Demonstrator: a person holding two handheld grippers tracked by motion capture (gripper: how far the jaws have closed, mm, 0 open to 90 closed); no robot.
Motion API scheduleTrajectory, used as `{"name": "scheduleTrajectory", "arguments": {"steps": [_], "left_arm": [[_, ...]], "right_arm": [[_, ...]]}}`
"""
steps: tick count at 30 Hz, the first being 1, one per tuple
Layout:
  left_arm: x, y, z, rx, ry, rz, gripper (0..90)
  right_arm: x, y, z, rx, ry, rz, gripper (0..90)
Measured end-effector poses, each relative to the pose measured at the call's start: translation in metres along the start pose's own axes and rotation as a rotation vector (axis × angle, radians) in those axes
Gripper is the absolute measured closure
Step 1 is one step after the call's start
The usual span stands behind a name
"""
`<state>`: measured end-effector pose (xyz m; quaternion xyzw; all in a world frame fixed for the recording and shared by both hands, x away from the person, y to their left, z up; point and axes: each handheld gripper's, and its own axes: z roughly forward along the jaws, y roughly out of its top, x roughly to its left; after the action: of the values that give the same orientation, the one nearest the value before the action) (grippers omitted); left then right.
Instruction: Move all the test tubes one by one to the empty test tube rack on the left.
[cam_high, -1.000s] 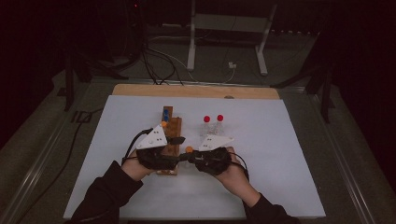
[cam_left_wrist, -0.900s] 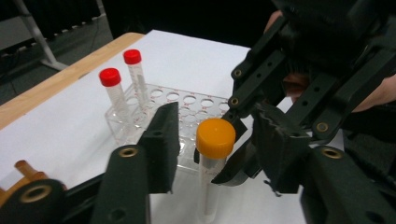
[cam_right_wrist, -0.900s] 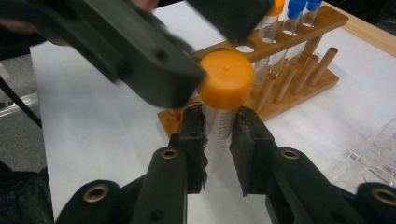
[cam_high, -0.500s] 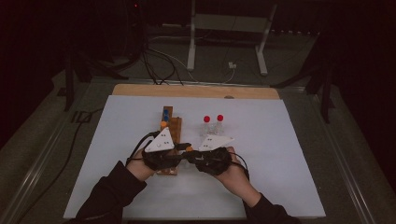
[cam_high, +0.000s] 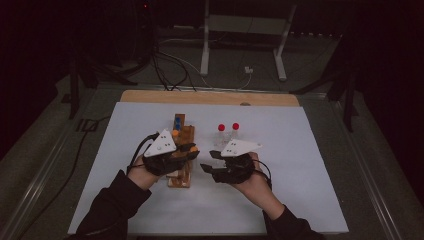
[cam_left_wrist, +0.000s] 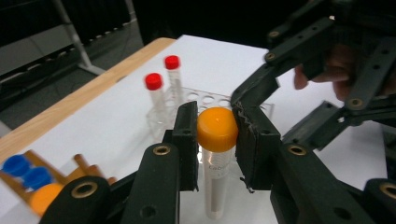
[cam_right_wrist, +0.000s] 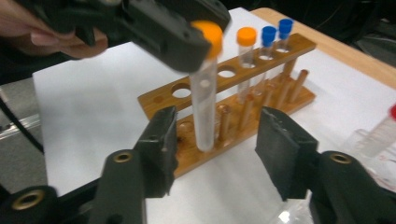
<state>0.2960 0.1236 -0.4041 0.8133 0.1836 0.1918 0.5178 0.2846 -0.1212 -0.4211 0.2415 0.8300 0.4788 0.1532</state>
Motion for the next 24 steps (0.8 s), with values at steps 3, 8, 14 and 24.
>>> {"name": "scheduleTrajectory", "arguments": {"steps": [3,8,14,24], "left_arm": [[0.006,0.002,-0.008,-0.024,0.023,-0.018,71.9],[0.012,0.004,-0.018,-0.051,0.061,-0.023,71.9],[0.025,-0.001,-0.024,-0.068,0.125,-0.061,71.9],[0.042,-0.013,-0.026,-0.093,0.237,-0.119,71.9]], "right_arm": [[-0.002,0.001,-0.003,-0.016,-0.007,0.013,39.5],[-0.003,0.003,-0.007,-0.046,-0.021,0.032,23.6],[-0.002,0.006,-0.011,-0.091,-0.046,0.053,6.5],[-0.003,0.006,-0.015,-0.115,-0.012,0.054,0.0]]}}
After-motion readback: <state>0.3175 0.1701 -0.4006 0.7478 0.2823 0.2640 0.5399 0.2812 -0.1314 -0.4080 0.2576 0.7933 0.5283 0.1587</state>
